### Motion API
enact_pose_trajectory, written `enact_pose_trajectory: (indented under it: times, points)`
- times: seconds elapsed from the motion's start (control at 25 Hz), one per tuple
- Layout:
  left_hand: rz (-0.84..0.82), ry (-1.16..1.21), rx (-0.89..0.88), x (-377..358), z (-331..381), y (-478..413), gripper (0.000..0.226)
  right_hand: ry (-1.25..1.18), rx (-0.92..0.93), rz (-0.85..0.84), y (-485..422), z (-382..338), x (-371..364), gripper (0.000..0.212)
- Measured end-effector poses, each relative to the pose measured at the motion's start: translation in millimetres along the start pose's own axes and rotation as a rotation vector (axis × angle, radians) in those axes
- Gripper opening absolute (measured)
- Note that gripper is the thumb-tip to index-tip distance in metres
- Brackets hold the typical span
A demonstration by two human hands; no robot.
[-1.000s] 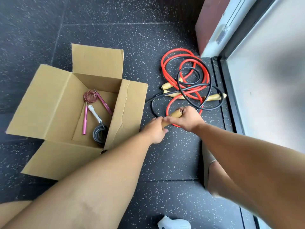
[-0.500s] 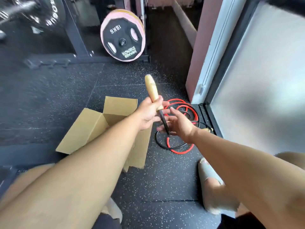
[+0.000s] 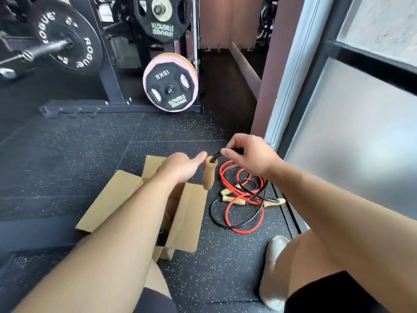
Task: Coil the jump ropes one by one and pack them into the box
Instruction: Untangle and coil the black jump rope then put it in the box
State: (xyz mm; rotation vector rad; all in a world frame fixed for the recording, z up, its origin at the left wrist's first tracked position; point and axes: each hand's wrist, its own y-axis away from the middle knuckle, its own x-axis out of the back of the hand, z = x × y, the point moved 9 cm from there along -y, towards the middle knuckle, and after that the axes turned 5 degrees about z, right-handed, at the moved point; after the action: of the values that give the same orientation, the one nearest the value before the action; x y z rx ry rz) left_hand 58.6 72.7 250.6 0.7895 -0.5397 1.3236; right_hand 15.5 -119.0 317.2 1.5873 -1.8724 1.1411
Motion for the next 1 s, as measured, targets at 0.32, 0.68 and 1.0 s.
enact_pose_trajectory:
  times: [0.32,0.68,1.0]
  points:
    - [-0.049,0.552,-0.4,-9.9,51.9,-29.9,0.029,-0.449,-0.07,-0.166,-48.7,18.4,-27.1,0.024]
    - [-0.245,0.486,-0.326,-16.0,33.7,-51.0,0.036,-0.251,0.088,0.005,-62.2,34.6,-9.9,0.011]
    - [-0.174,0.613,-0.408,-19.5,62.4,-41.3,0.032,-0.32,0.098,-0.043,-58.0,31.4,-3.2,0.009]
